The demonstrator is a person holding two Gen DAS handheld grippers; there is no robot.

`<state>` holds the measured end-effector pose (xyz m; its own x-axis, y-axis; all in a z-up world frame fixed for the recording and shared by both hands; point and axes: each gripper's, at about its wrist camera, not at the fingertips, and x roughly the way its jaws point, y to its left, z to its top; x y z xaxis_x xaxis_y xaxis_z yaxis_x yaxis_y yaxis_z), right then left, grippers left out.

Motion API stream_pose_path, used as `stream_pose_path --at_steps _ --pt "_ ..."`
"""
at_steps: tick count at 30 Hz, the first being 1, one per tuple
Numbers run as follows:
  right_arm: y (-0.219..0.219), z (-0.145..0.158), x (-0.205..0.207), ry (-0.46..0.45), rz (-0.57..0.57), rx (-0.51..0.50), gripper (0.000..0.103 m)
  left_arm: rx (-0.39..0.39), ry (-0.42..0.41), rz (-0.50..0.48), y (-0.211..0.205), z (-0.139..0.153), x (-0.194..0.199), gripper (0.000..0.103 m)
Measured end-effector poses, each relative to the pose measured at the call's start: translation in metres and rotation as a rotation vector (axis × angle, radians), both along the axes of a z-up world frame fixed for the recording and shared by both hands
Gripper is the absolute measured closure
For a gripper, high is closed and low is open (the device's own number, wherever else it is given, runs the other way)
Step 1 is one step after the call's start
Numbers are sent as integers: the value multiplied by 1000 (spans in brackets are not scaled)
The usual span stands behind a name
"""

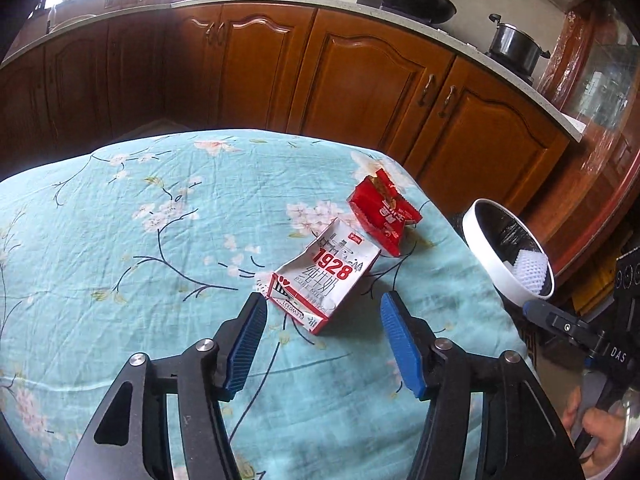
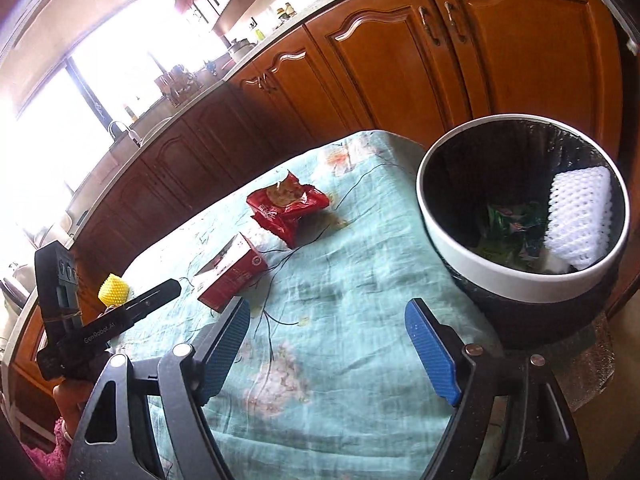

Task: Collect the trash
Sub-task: 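Move both grippers back to the table toward the milk carton and red wrapper, then grasp the red snack wrapper with the right gripper while the left grasps the white milk carton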

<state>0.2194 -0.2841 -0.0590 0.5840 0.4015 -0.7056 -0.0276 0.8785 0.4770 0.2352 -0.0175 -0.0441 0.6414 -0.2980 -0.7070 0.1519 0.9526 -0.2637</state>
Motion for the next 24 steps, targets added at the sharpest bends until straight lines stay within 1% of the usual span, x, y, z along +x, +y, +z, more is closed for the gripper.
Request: stream_pose_path --at_steps 2,3,5,7,9,13,16,19,21,22,23,24 --pt "7 -2 6 10 3 9 22 17 6 -41 -2 0 3 35" --pt "9 -4 10 16 2 17 22 30 5 -58 -5 0 8 34" --pt "11 -4 17 22 3 33 22 78 -6 -93 -10 -1 13 28" --pt "16 -5 26 25 12 34 22 135 -21 -126 -17 -3 20 24" --pt "21 -5 35 26 21 23 22 181 -24 -146 -21 -6 28 24" --pt "27 -9 54 31 33 33 22 249 -12 -152 -26 -16 48 24" --pt "27 -15 67 51 30 63 22 281 -4 -170 -31 -26 61 24" --pt "30 -19 79 62 25 73 22 293 -1 -183 -36 -35 72 24" --pt "32 -21 86 66 22 78 22 286 -2 -193 -38 -39 75 28" --pt "33 -22 89 70 21 84 22 274 -4 -205 -39 -41 75 37" --pt "33 -23 91 72 21 91 22 262 1 -219 -40 -43 76 49" --pt "34 -25 95 77 20 97 22 265 8 -219 -40 -45 77 51"
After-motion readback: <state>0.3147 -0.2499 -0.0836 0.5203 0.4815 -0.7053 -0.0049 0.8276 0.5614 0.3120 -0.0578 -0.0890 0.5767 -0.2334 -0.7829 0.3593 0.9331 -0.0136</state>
